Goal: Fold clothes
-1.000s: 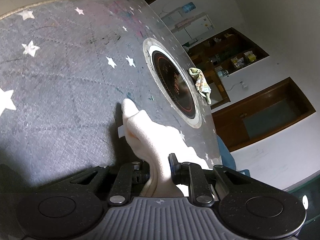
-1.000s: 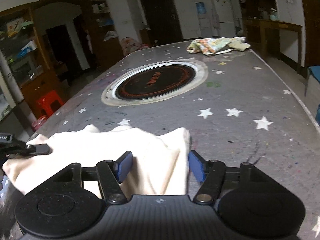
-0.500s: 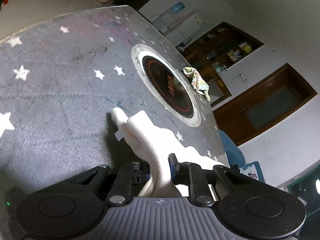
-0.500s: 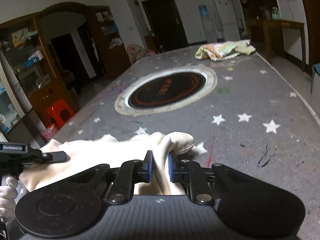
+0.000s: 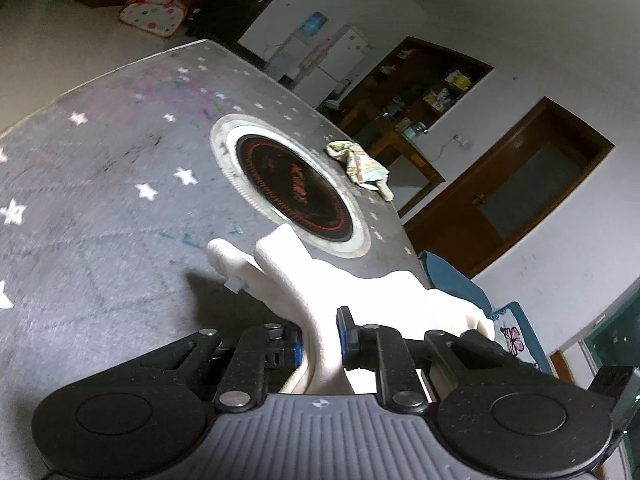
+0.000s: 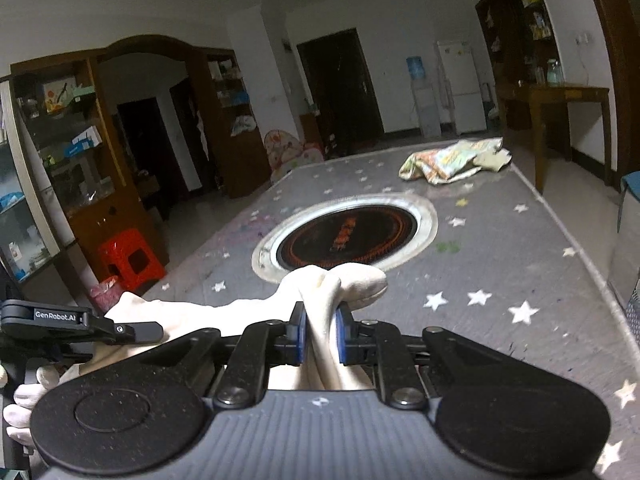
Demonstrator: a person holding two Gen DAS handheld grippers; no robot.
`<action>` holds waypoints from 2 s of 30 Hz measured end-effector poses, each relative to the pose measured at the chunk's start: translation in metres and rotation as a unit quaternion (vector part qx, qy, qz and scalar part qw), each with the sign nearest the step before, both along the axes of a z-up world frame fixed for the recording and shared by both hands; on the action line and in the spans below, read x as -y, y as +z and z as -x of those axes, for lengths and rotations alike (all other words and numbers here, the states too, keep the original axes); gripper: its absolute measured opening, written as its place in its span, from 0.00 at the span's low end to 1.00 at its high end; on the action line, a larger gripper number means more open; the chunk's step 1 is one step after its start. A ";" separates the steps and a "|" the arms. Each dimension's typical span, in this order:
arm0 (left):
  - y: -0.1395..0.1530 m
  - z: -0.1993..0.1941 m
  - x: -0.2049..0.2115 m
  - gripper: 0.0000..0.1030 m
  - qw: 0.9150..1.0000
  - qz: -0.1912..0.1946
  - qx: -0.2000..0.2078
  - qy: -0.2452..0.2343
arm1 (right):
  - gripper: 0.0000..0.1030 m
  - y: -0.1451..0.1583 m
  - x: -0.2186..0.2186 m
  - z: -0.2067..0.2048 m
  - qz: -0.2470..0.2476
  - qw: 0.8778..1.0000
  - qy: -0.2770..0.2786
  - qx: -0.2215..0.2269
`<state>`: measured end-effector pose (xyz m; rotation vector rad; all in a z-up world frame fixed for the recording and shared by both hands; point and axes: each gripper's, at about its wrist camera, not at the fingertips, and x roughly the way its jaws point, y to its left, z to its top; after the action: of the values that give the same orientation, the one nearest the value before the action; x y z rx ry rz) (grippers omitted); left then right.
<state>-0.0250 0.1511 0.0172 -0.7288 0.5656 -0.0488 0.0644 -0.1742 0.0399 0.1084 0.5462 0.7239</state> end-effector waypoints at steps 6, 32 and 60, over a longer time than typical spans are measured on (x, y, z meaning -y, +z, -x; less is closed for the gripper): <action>0.014 -0.006 0.017 0.15 0.999 -0.022 0.015 -0.018 | 0.13 0.017 0.015 0.011 -0.005 1.000 -0.011 0.025; 0.065 -0.040 0.082 0.15 0.990 -0.103 0.062 -0.076 | 0.13 0.076 0.064 0.043 -0.014 0.993 -0.053 0.106; 0.073 -0.087 0.107 0.15 0.978 -0.180 0.064 -0.088 | 0.13 0.076 0.059 0.011 0.000 0.990 -0.081 0.112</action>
<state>0.0617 0.0443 0.0904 -0.3186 0.4978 -0.1531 0.0530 -0.2329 0.1157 0.0697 0.3182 0.5694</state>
